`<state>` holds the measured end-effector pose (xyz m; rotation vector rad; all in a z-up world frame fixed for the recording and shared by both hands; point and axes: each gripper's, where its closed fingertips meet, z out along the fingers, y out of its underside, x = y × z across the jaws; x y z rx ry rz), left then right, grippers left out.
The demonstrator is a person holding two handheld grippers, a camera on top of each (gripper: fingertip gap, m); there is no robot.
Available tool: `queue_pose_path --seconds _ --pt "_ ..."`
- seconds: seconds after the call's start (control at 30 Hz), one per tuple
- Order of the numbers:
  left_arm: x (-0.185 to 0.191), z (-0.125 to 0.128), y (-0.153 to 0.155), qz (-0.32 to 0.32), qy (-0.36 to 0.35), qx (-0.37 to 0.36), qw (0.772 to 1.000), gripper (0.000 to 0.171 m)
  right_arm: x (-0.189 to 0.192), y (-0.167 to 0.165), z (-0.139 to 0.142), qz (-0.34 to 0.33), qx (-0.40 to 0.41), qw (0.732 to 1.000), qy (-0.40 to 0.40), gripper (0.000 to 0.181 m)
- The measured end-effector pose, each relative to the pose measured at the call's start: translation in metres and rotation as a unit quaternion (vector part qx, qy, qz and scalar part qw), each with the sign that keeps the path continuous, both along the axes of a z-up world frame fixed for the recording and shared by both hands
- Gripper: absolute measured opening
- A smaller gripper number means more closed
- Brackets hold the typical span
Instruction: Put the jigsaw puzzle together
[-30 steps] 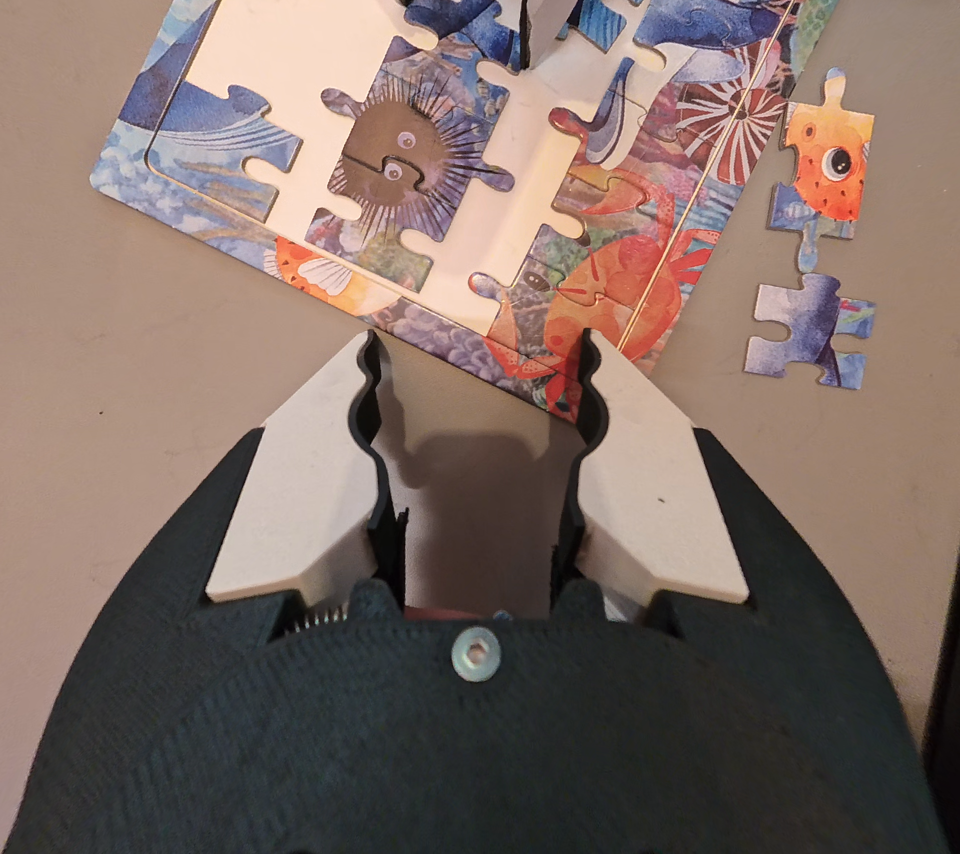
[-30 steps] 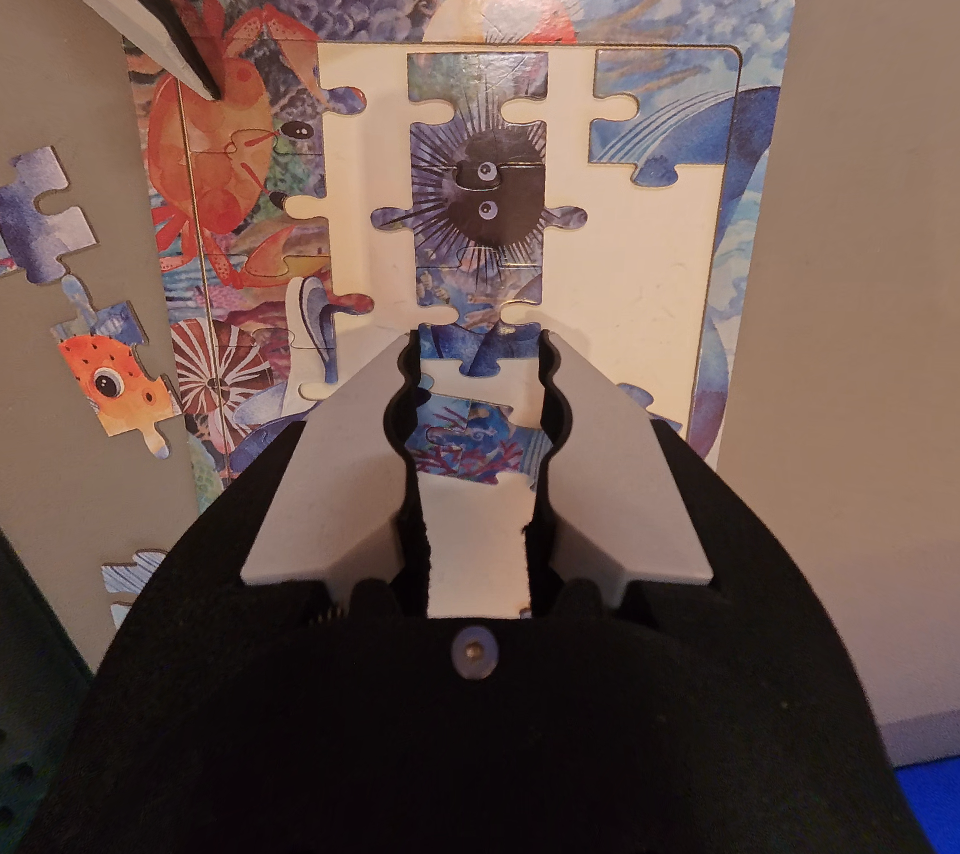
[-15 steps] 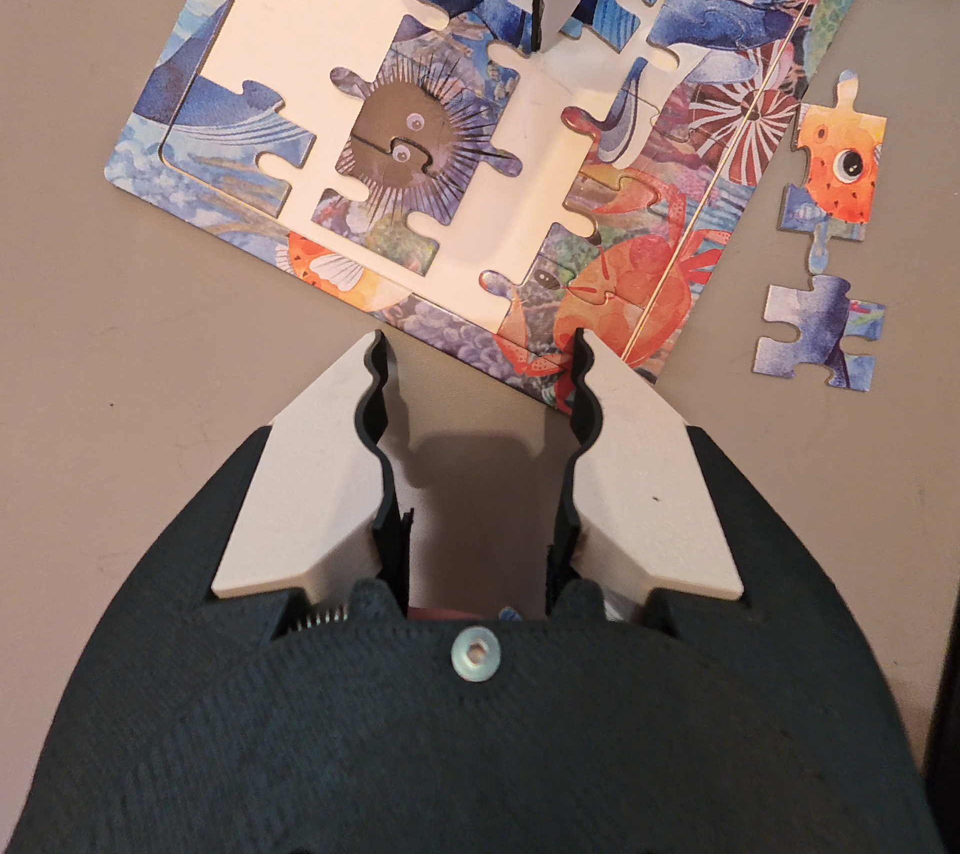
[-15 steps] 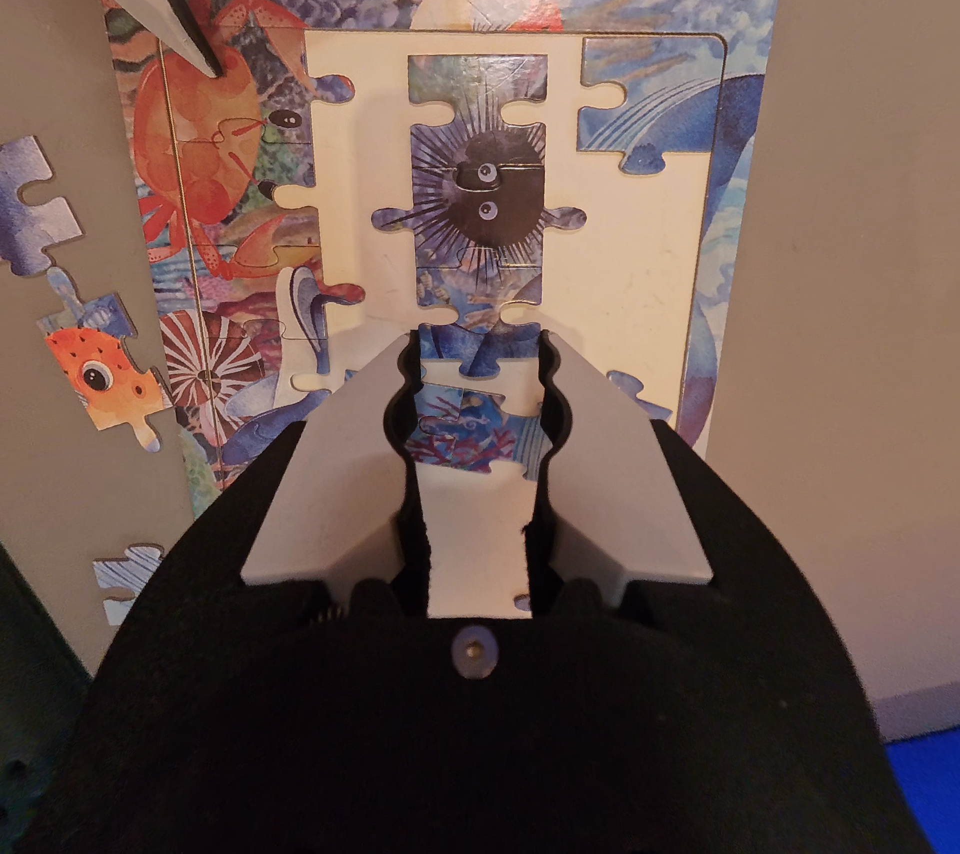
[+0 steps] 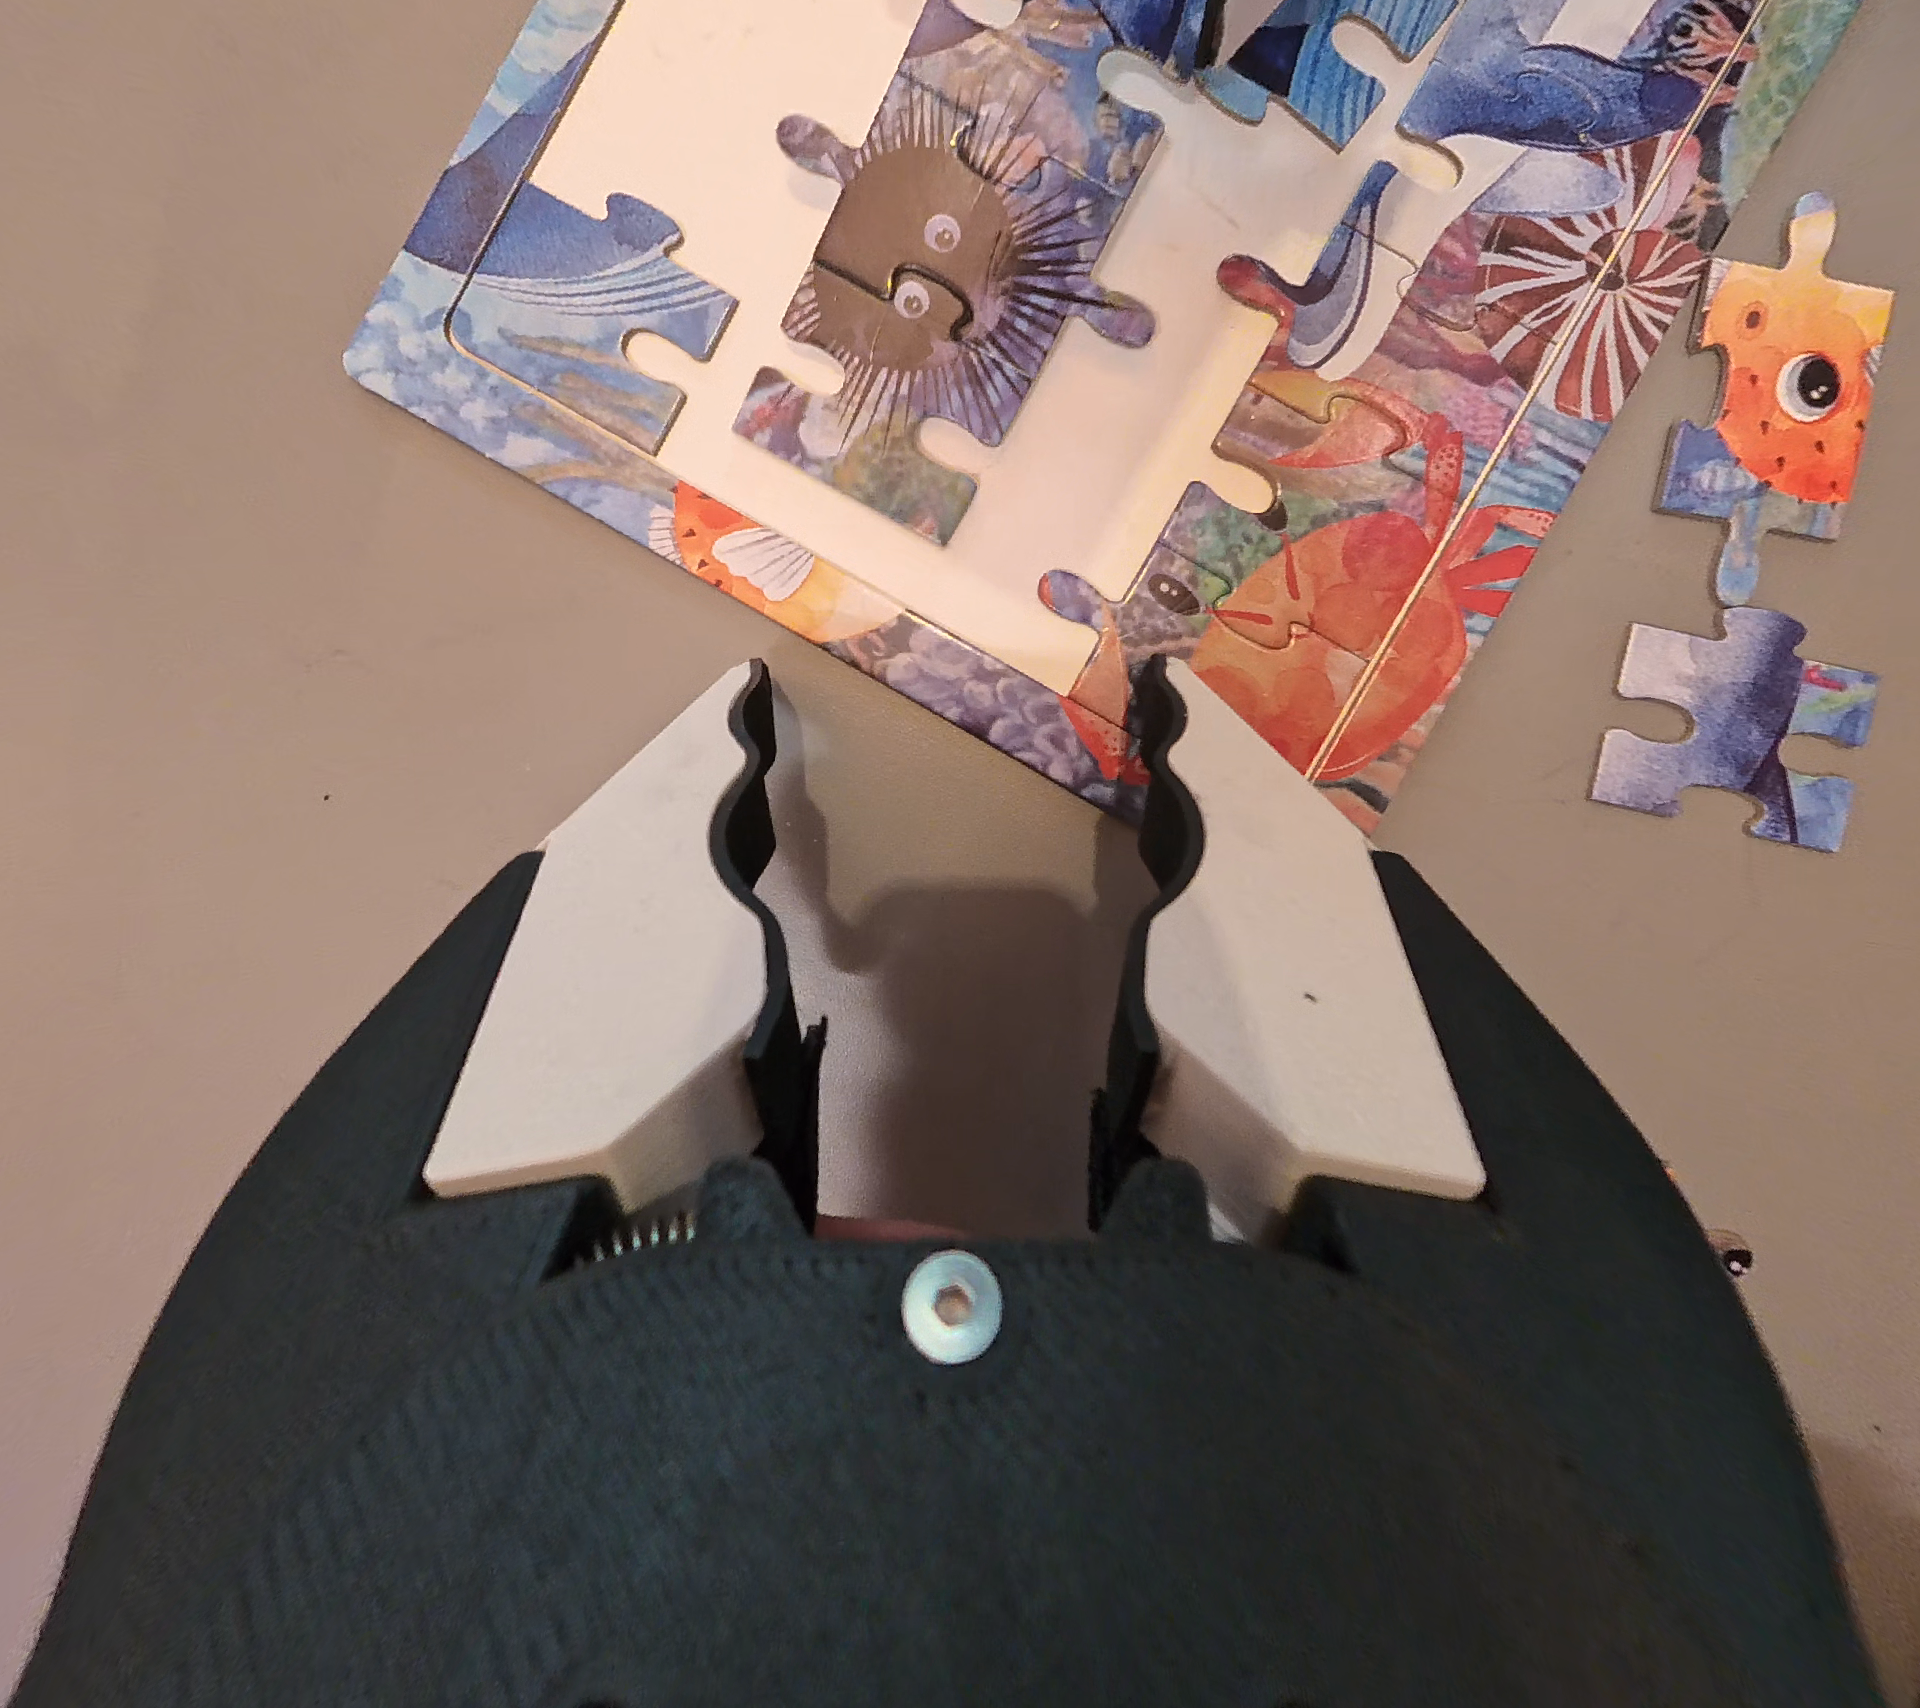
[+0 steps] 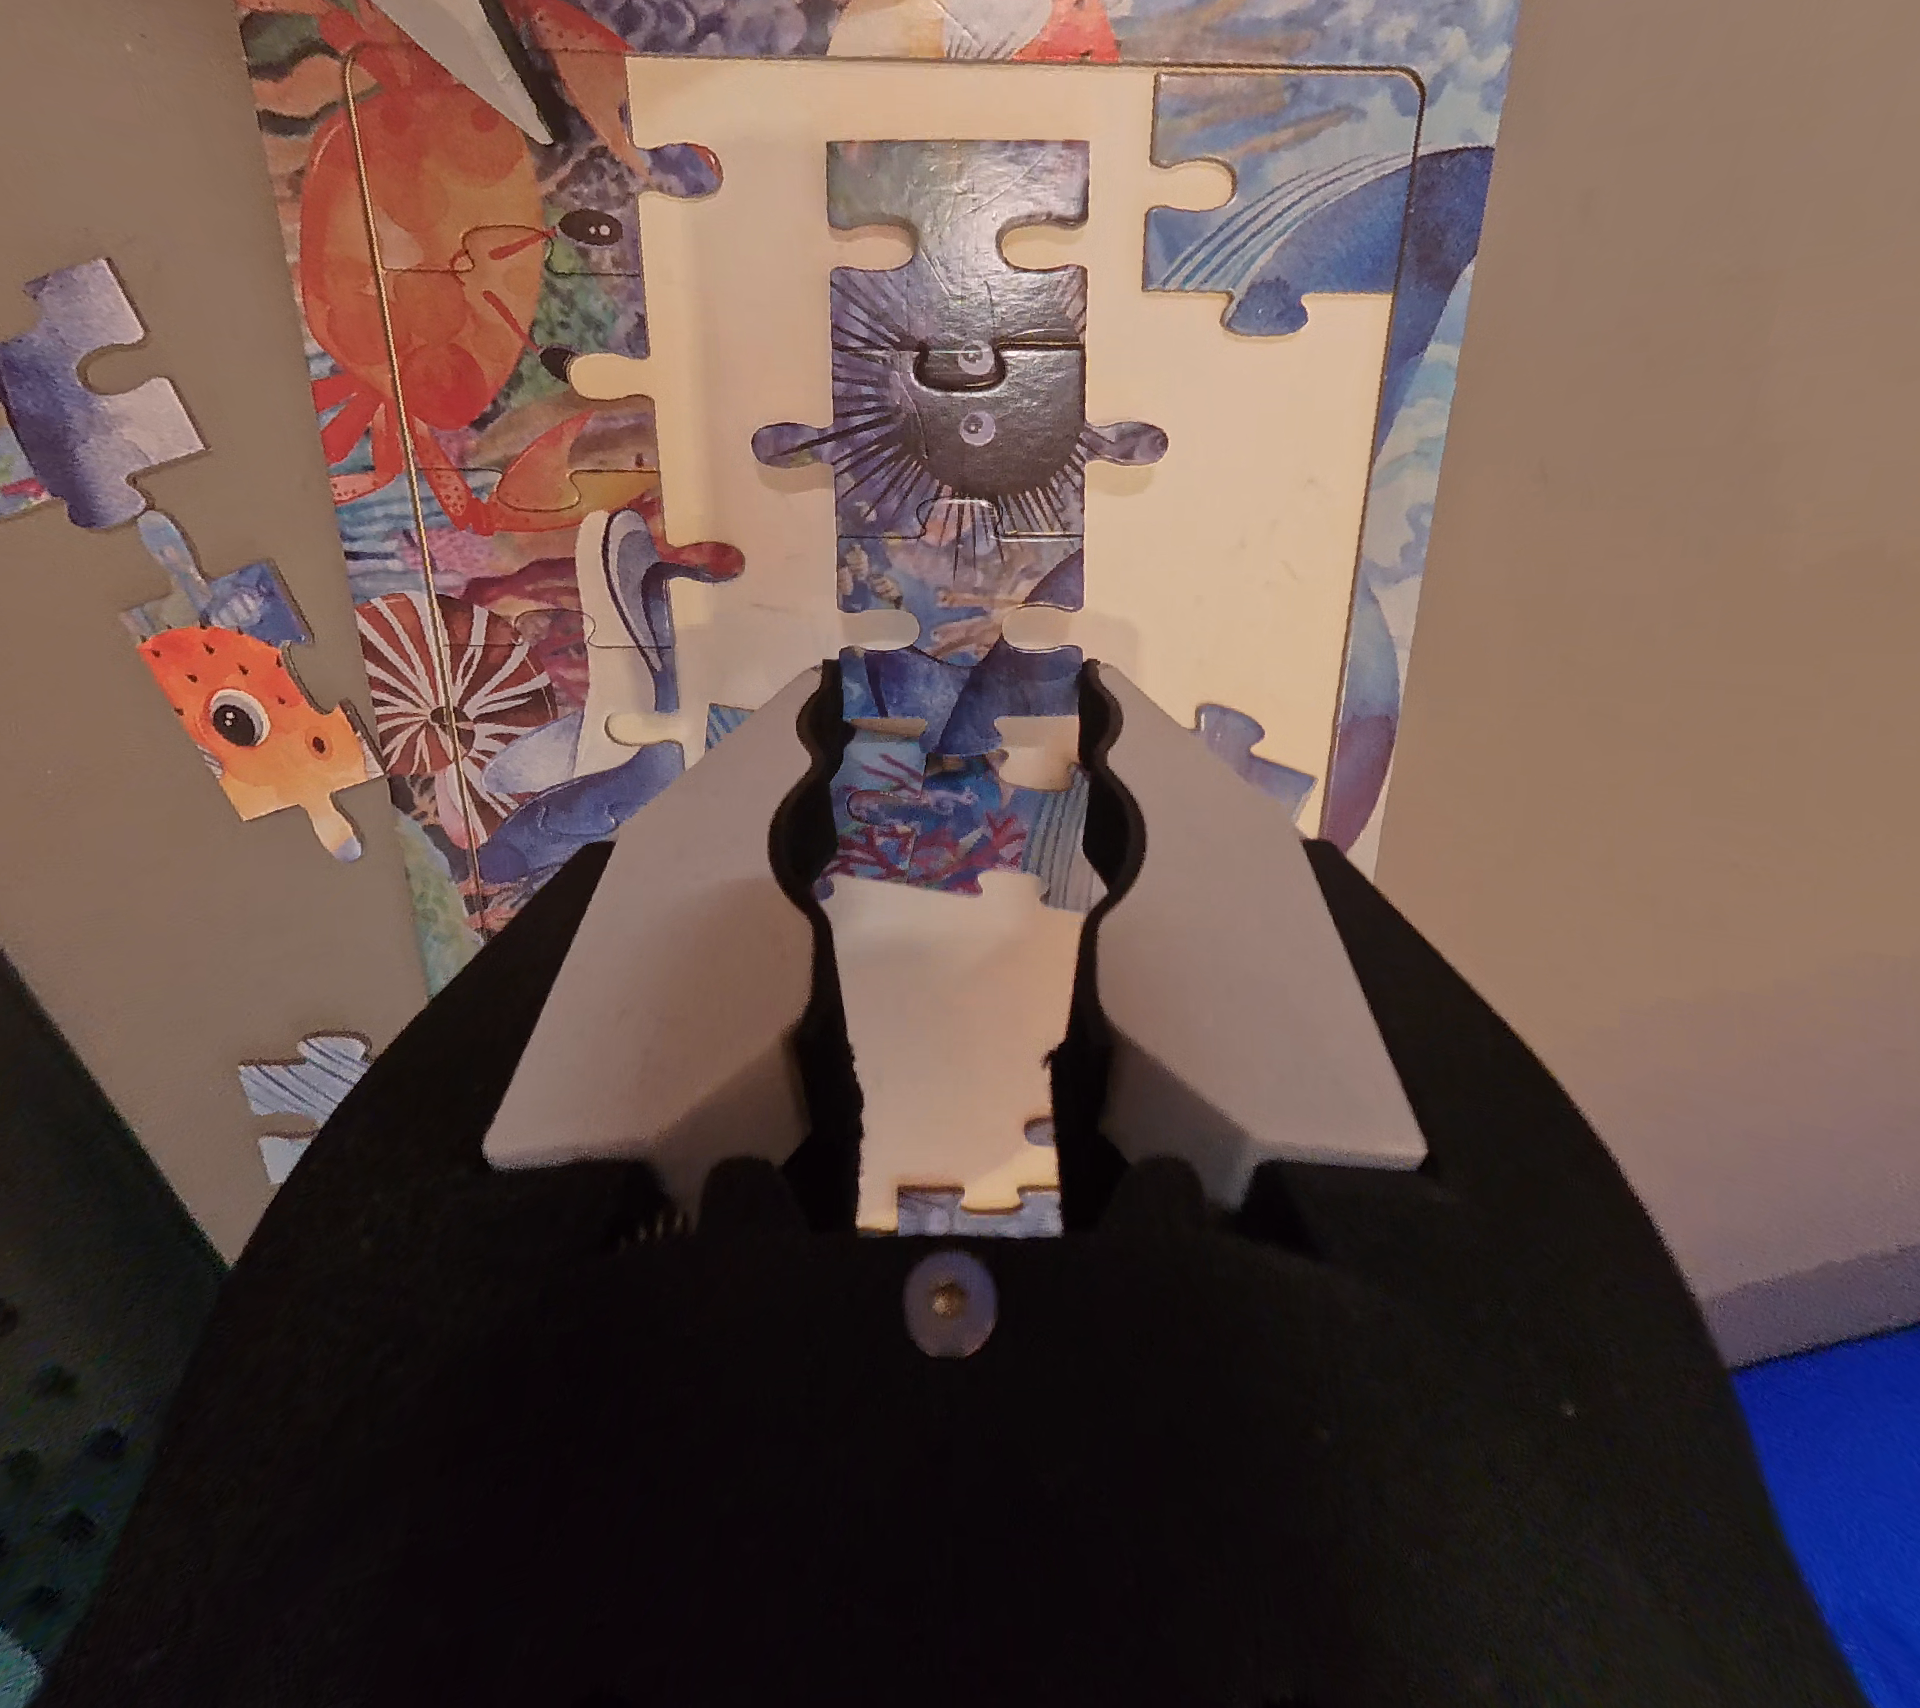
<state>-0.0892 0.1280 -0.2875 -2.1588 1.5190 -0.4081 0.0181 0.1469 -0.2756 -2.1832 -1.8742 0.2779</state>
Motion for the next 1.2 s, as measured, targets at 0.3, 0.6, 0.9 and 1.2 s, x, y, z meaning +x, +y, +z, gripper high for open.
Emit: queue_pose_path --seconds 0.3,0.6,0.9,1.2 --pt "-0.001 -0.001 -0.004 -0.003 0.0 -0.009 1.0 0.069 0.021 -0.007 0.001 -0.014 -0.007 1.0 -0.01 0.044" --pt "0.0 -0.001 -0.006 -0.007 -0.001 -0.016 1.0 0.069 0.075 -0.021 -0.001 -0.058 -0.021 0.998 -0.015 0.044" --pt "0.0 -0.001 -0.009 -0.01 0.008 -0.013 1.0 0.069 0.095 -0.032 0.002 -0.079 -0.003 0.997 -0.01 0.052" --pt "0.002 -0.002 -0.019 -0.02 0.006 -0.035 0.999 0.069 0.004 -0.132 0.009 0.077 -0.034 0.994 0.07 0.042"
